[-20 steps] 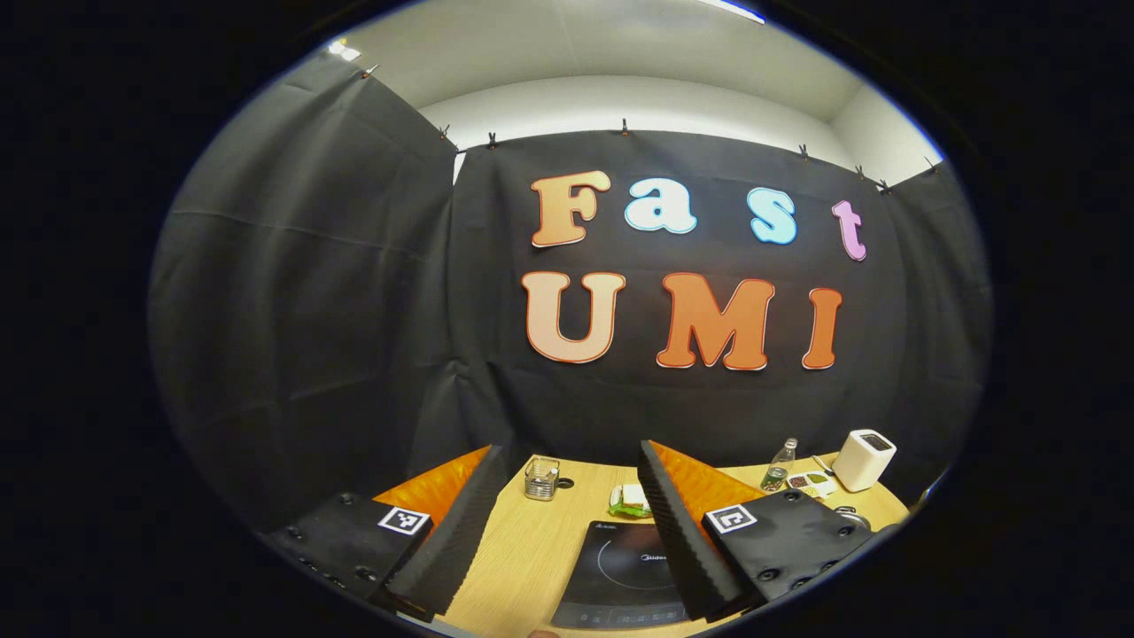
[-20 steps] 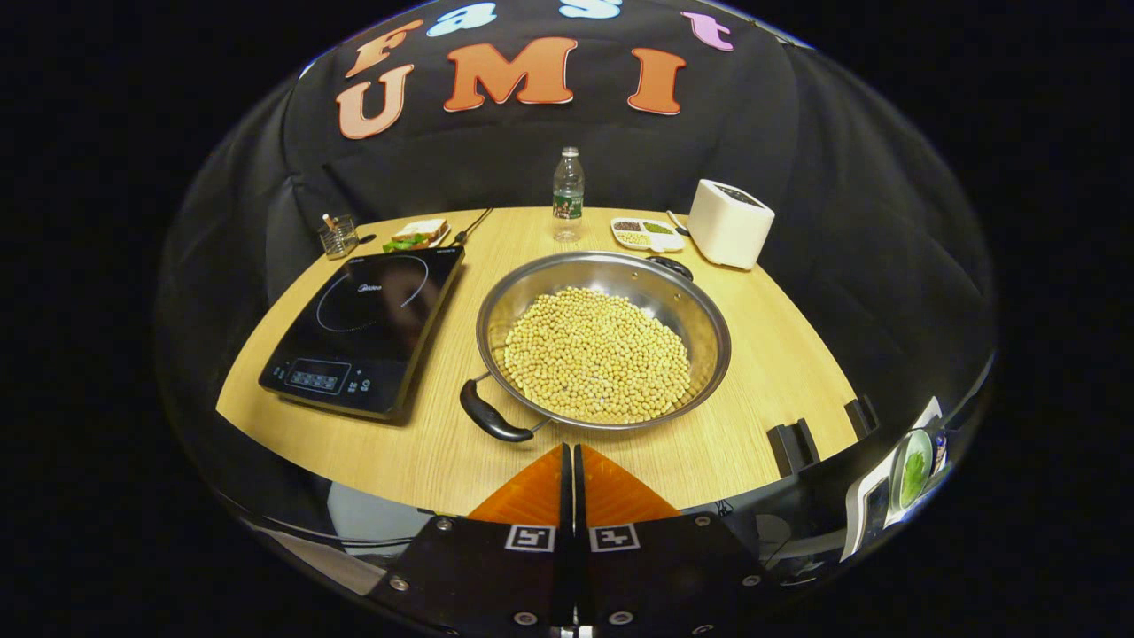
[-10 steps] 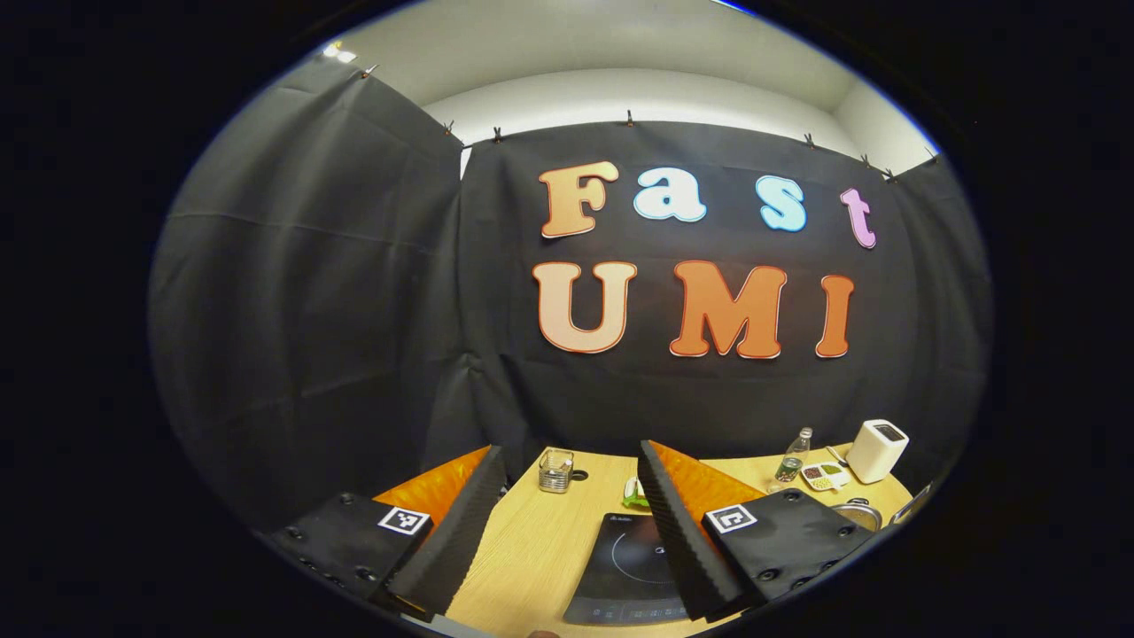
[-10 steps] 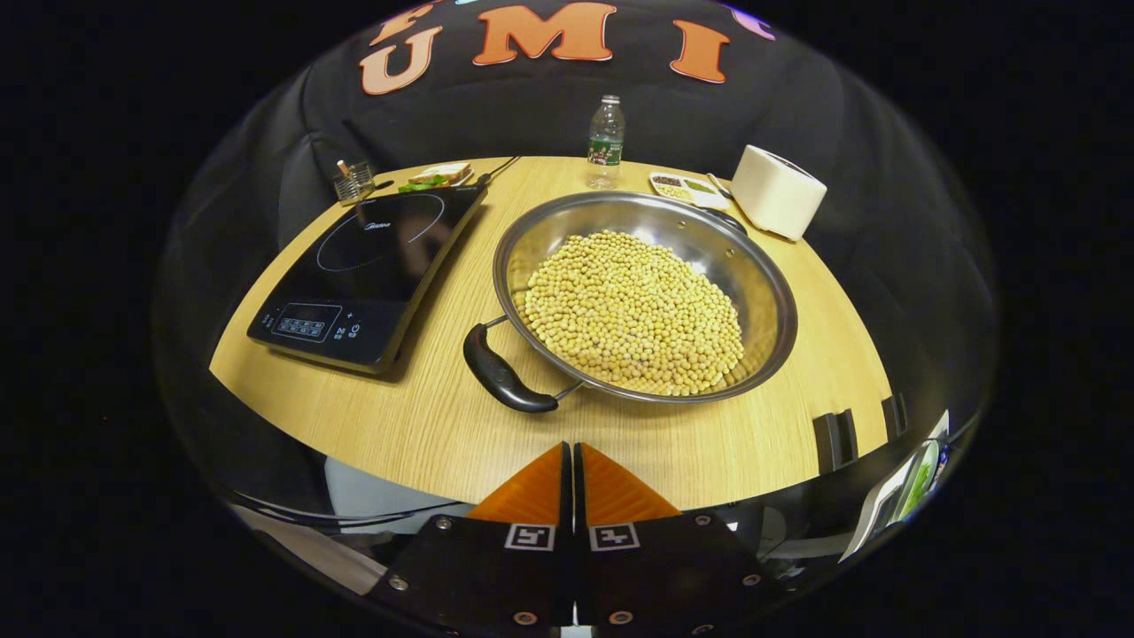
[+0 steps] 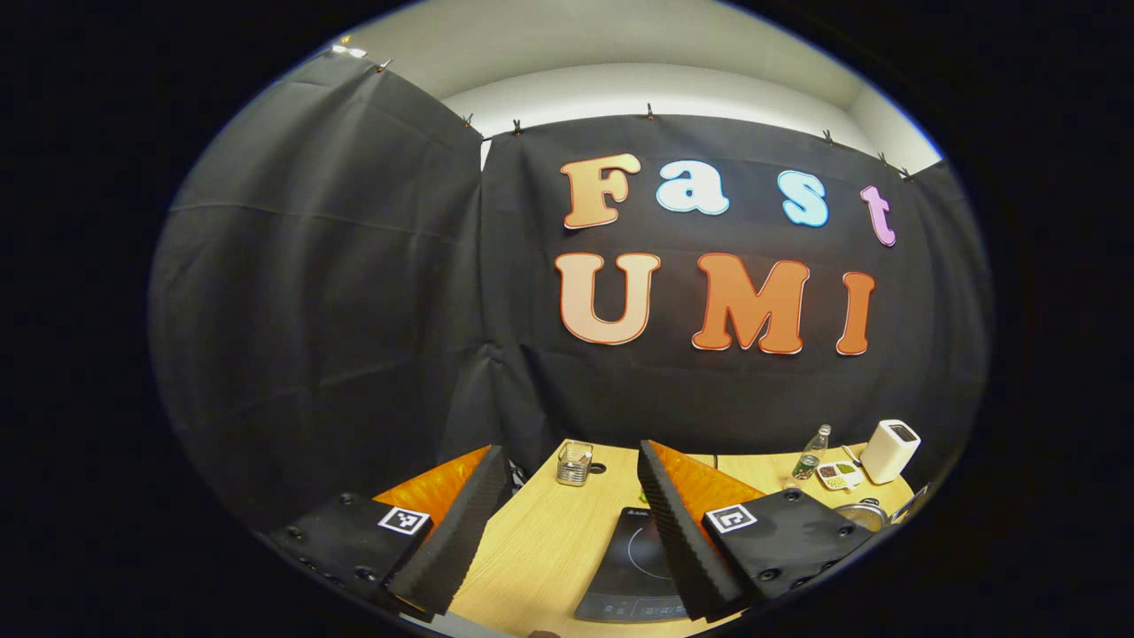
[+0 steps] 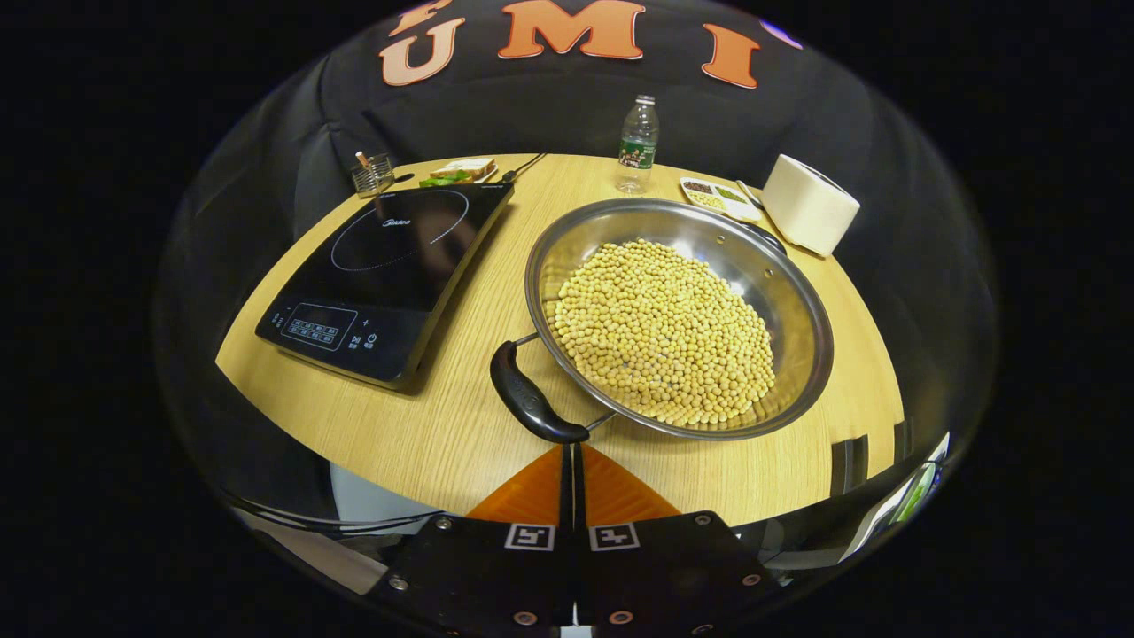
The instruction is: First push the handle of the pot to place it horizontally, then grasp the pot with both hands and set it on the induction cooktop.
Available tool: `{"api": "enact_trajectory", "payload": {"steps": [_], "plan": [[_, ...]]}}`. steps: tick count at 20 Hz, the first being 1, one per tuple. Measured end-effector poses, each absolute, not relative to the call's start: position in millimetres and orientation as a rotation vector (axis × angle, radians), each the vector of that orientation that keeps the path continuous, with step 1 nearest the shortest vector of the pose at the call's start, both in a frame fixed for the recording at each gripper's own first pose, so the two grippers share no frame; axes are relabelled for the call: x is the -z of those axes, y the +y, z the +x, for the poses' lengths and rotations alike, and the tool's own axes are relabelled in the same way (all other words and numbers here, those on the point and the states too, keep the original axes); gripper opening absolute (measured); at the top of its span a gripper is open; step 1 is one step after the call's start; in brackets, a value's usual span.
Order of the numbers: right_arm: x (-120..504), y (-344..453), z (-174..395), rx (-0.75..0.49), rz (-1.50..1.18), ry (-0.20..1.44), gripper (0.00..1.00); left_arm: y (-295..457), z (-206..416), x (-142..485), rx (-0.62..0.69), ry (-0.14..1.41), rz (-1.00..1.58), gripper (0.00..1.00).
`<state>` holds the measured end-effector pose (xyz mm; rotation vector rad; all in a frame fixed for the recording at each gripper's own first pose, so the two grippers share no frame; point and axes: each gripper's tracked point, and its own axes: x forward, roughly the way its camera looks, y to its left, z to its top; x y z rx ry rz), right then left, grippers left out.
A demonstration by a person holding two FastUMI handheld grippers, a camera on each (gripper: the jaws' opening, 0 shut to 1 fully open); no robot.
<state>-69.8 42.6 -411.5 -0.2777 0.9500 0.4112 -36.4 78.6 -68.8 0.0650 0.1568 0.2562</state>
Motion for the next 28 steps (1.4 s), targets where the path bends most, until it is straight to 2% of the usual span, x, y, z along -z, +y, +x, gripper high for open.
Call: {"api": "enact_trajectory", "payload": {"steps": [9,28], "plan": [[413,77,-58,-0.462,-0.236,0.967,0.0,99,-40,67,-0.317,0.148,0.093,0.98],[415,131,-22,-0.449,-0.064,1.014,0.0,132,-51,68,-0.39,0.152,0.103,0.98]]}}
